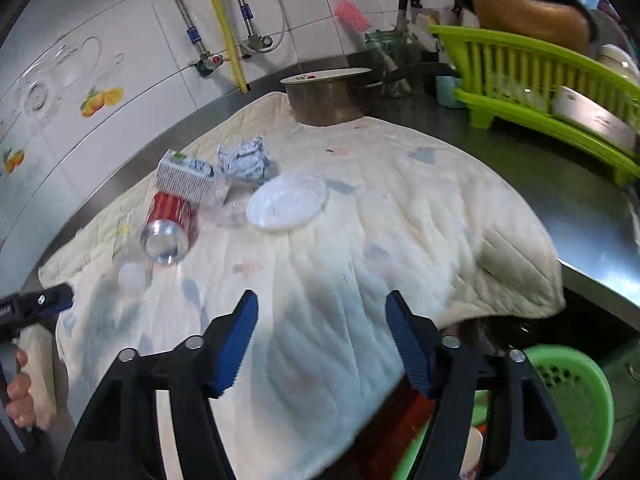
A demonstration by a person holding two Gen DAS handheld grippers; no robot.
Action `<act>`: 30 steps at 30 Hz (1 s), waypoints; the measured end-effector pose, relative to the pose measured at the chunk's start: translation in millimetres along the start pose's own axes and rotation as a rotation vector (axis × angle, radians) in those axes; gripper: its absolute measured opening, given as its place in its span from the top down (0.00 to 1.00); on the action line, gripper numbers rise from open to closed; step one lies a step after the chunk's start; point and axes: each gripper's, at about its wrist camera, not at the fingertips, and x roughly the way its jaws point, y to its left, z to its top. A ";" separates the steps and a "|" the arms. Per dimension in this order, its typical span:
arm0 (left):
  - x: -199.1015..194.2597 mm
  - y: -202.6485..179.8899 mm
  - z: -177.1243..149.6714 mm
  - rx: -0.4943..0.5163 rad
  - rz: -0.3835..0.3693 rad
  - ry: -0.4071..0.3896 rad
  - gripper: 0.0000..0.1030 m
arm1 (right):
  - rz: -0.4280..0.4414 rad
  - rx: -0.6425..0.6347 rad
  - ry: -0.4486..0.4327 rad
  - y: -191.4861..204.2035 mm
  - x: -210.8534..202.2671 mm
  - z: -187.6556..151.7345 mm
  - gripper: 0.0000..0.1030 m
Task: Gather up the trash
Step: 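Grasp the white plastic lid with the right tool while the left tool grasps the clear bottle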
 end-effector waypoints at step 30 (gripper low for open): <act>83.1 54.8 89.3 -0.244 0.089 0.076 0.26 | -0.021 0.033 0.077 6.7 134.3 81.4 0.93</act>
